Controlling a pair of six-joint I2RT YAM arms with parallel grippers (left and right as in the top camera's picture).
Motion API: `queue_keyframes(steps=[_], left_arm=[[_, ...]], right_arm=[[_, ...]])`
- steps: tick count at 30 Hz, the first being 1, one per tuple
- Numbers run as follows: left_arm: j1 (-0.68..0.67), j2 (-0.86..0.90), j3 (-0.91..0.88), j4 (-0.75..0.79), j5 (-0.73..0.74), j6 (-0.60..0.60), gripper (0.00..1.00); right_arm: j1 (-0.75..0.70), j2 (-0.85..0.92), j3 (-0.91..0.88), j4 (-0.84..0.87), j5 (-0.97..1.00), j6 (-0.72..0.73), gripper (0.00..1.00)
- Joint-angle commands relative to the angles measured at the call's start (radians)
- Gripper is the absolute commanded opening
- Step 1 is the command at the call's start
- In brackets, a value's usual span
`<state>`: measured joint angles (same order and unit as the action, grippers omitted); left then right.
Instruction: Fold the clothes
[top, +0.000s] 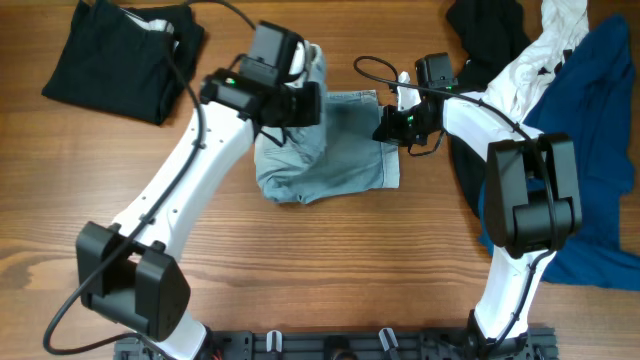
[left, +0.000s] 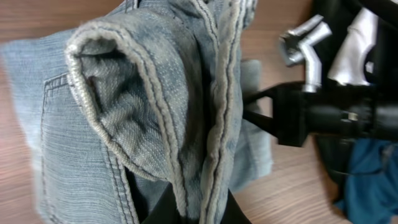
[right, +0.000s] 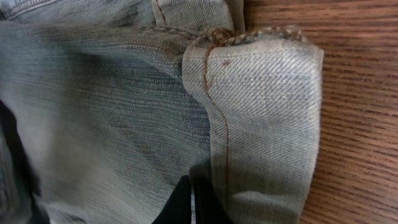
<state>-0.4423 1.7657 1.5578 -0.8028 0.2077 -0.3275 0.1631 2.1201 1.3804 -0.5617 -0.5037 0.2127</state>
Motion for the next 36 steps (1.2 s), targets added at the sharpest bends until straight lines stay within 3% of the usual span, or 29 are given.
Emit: queue_keyframes(steps=[1,10,12,14,16,18,24,28,36], left_arm=[[-0.046,0.033,0.019,0.019,0.046,-0.095,0.06],[-0.071,0.066,0.019,0.038,0.046,-0.160,0.12],[-0.071,0.066,0.019,0.051,0.046,-0.161,0.21],[-0.072,0.066,0.019,0.059,0.046,-0.161,0.38],[-0.072,0.066,0.019,0.063,0.046,-0.160,0.82],[-0.072,0.066,0.019,0.067,0.046,-0.160,1.00],[-0.070,0.066,0.019,0.102,0.045,-0.160,1.00],[-0.059,0.066,0.019,0.115,0.035,-0.160,1.00],[-0.003,0.066,0.019,0.092,0.035,-0.159,1.00]], right_arm=[[-0.001,-0.016,-0.019,-0.002,0.040,0.010,0.04],[-0.001,-0.016,-0.019,0.000,0.052,0.026,0.04],[-0.001,-0.016,-0.019,0.001,0.052,0.026,0.04],[-0.001,-0.016,-0.019,0.001,0.052,0.026,0.05],[-0.001,-0.016,-0.019,0.000,0.052,0.026,0.04],[-0.001,-0.016,-0.019,0.001,0.052,0.026,0.04],[-0.002,-0.016,-0.019,0.004,0.033,0.035,0.05],[-0.034,-0.024,0.000,0.023,-0.134,0.034,0.04],[-0.145,-0.172,0.071,-0.005,-0.214,0.029,0.33]])
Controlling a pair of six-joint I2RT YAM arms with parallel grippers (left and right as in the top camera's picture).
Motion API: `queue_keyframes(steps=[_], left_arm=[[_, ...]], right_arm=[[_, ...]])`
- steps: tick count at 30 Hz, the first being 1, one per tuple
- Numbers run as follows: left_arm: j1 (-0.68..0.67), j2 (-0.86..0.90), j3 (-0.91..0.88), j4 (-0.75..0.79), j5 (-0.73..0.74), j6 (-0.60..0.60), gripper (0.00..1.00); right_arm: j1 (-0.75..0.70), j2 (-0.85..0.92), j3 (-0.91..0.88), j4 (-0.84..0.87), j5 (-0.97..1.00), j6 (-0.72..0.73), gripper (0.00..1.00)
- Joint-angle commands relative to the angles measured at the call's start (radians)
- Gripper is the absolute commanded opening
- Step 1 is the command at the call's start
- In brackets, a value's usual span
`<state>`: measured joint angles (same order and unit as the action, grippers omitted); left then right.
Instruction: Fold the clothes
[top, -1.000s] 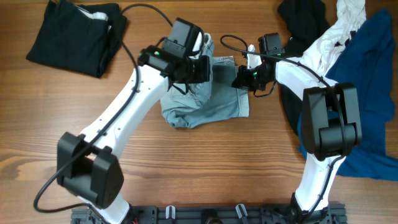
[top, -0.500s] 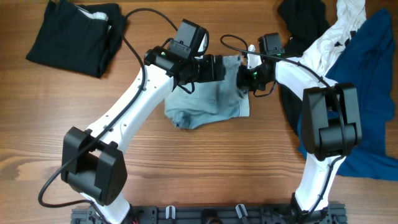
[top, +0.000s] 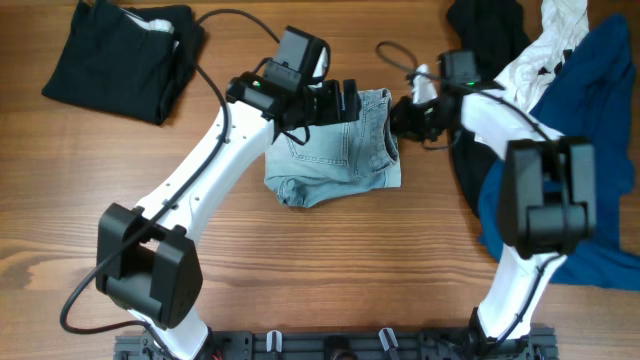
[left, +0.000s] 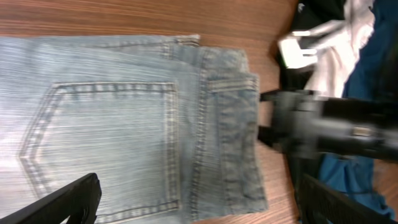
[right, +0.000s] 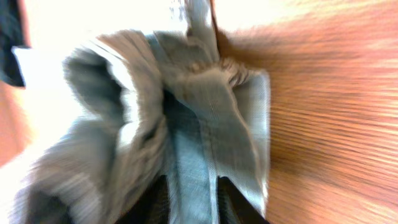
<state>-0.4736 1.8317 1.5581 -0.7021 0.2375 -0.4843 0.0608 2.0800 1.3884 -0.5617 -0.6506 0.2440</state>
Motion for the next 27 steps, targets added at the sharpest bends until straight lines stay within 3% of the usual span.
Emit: queue_keyframes(steps=[1,7,8,16,23,27], left_arm=[[0.031,0.000,0.018,-0.009,0.005,0.002,1.00],[0.013,0.003,0.016,-0.016,0.012,0.162,1.00],[-0.002,0.007,0.016,-0.022,0.021,0.221,1.00],[-0.195,0.088,0.016,-0.062,0.008,0.620,1.00],[-0.370,0.202,0.016,-0.060,-0.191,0.718,1.00],[-0.426,0.261,0.016,-0.041,-0.338,0.717,1.00]], right_arm=[[-0.051,-0.150,0.066,-0.009,-0.064,-0.005,0.41],[-0.108,-0.268,0.068,-0.048,0.007,-0.063,0.95],[-0.121,-0.282,0.068,-0.061,0.031,-0.073,0.99],[-0.207,-0.290,0.067,-0.087,0.052,-0.087,1.00],[-0.256,-0.290,0.067,-0.109,0.053,-0.087,1.00],[-0.257,-0.290,0.067,-0.113,0.053,-0.087,1.00]])
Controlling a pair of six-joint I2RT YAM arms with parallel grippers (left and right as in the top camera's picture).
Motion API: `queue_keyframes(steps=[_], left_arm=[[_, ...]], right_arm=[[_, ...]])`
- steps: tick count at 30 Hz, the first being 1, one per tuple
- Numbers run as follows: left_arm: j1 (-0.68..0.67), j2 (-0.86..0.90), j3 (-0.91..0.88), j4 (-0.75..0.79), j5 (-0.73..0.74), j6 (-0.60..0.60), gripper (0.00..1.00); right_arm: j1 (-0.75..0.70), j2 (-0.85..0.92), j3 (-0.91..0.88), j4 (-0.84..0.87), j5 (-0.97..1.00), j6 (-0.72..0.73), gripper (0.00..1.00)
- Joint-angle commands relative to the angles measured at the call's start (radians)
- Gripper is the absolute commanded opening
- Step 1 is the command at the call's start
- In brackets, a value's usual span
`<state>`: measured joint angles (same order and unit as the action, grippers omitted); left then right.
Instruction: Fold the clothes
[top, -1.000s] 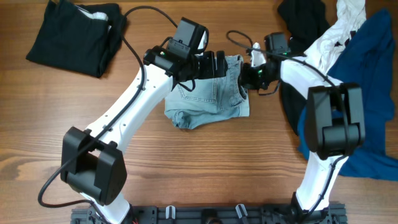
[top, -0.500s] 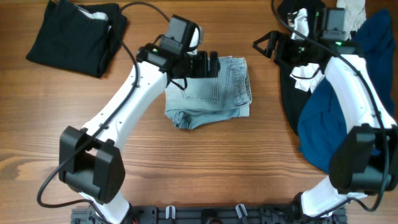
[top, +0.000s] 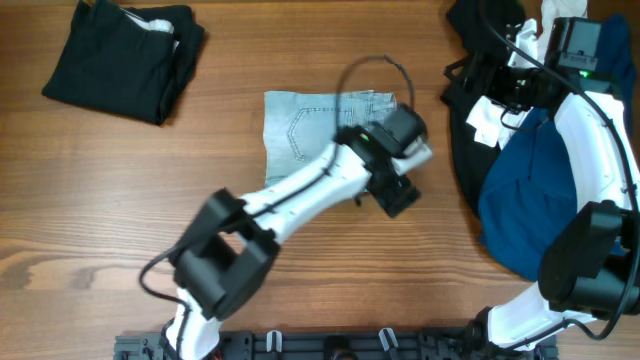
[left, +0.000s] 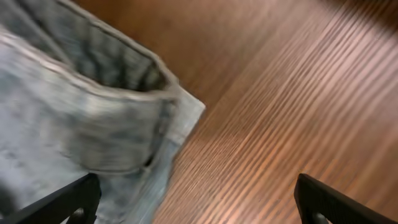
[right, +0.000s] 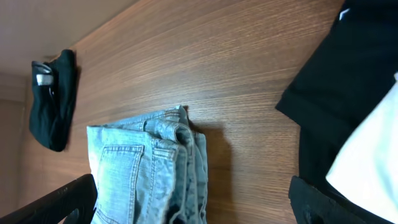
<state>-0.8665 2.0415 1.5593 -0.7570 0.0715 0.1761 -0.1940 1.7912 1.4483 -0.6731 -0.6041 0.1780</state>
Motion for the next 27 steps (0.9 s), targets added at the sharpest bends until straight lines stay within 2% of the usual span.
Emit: queue_keyframes(steps=[1,6,16,20,24,27], left_arm=[[-0.040,0.064,0.015,0.023,-0.217,0.056,1.00],[-0.043,0.097,0.015,0.076,-0.337,0.057,1.00],[-0.011,0.112,0.015,0.179,-0.342,0.110,1.00],[-0.013,0.111,0.016,0.174,-0.367,0.108,0.97],[-0.026,0.093,0.051,0.138,-0.542,0.063,1.00],[-0.031,0.084,0.104,0.090,-0.563,0.063,1.00]], right_arm=[[-0.002,-0.002,0.006,-0.001,0.006,-0.021,1.00],[-0.002,-0.002,0.006,-0.001,0.006,-0.021,1.00],[-0.002,-0.002,0.006,-0.001,0.006,-0.021,1.00],[-0.002,-0.002,0.006,-0.001,0.006,-0.021,1.00],[-0.002,-0.002,0.006,0.000,0.011,-0.022,1.00],[-0.002,-0.002,0.006,0.000,0.014,-0.021,1.00]])
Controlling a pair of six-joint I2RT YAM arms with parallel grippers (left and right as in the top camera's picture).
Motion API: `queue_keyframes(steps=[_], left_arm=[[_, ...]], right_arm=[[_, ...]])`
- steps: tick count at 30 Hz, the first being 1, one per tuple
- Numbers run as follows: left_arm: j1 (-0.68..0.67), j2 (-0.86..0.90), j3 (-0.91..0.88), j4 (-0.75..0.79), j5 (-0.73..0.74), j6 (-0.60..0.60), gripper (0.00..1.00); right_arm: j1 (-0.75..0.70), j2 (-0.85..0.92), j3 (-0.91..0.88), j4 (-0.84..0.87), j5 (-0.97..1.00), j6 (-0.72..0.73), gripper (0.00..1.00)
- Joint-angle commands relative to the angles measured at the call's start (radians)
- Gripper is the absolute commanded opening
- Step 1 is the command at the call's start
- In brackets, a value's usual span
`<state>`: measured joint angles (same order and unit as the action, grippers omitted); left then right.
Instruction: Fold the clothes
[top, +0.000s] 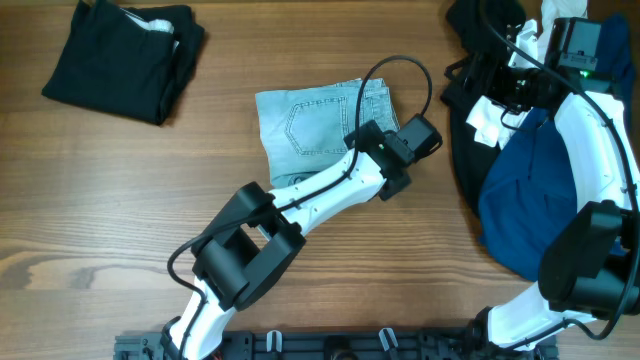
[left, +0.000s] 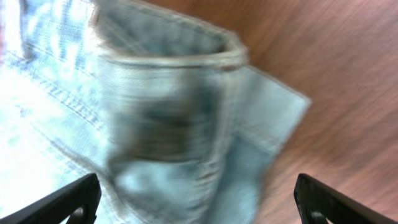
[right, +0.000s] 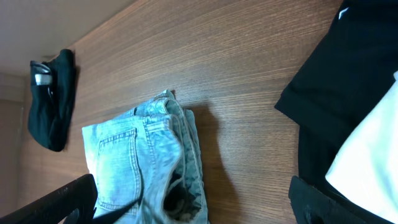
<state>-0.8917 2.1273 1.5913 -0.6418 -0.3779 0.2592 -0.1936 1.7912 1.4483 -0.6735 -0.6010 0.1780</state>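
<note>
Light-blue denim shorts (top: 305, 125) lie folded on the wooden table (top: 100, 220), back pocket up, slightly askew. They also show in the right wrist view (right: 140, 165). My left gripper (top: 377, 150) hangs open low over their right waistband edge; its wrist view is filled with blurred denim (left: 174, 118), and nothing sits between the left gripper's fingers (left: 196, 208). My right gripper (top: 482, 85) is open and empty, raised at the left edge of the clothes pile, well right of the shorts (right: 193, 208).
A pile of unfolded clothes fills the right side: a black garment (top: 490, 30), a white one (top: 560, 30) and a blue one (top: 560, 150). A folded black garment (top: 120, 55) lies at the far left, also seen in the right wrist view (right: 53, 99).
My left gripper has moved from off the shorts' lower right corner to over their right waistband edge. The shorts have turned slightly askew. The right arm has not moved.
Both grippers were shut on the shorts, the left holding a folded part up. Then the left was open over the flat folded shorts while the right still held the waistband. Later the right stood open by the pile, and the left has come back to the waistband.
</note>
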Motion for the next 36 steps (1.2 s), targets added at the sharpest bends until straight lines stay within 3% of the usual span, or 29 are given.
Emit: queue_keyframes(steps=[1,4,9,29,31,34,36], left_arm=[[-0.006,-0.002,0.088,-0.032,-0.113,-0.020,1.00],[-0.005,-0.002,0.096,-0.020,-0.082,-0.019,1.00],[0.015,0.014,0.095,-0.037,0.130,-0.020,1.00],[0.021,0.174,0.095,0.008,0.164,-0.019,1.00],[0.022,0.191,0.095,0.031,0.164,-0.019,0.93],[0.027,0.212,0.095,0.053,0.161,-0.006,0.61],[0.031,0.217,0.095,0.057,0.161,-0.001,0.52]], right_arm=[[-0.002,-0.002,0.006,0.001,0.011,-0.021,1.00],[-0.002,-0.002,0.006,0.001,0.011,-0.021,1.00],[-0.002,-0.002,0.006,0.000,0.011,-0.021,1.00],[-0.002,-0.002,0.006,-0.001,0.026,-0.021,1.00],[-0.002,-0.002,0.006,-0.001,0.030,-0.021,1.00],[-0.002,-0.002,0.006,-0.001,0.032,-0.021,1.00],[-0.002,-0.002,0.006,-0.002,0.036,-0.021,0.99]])
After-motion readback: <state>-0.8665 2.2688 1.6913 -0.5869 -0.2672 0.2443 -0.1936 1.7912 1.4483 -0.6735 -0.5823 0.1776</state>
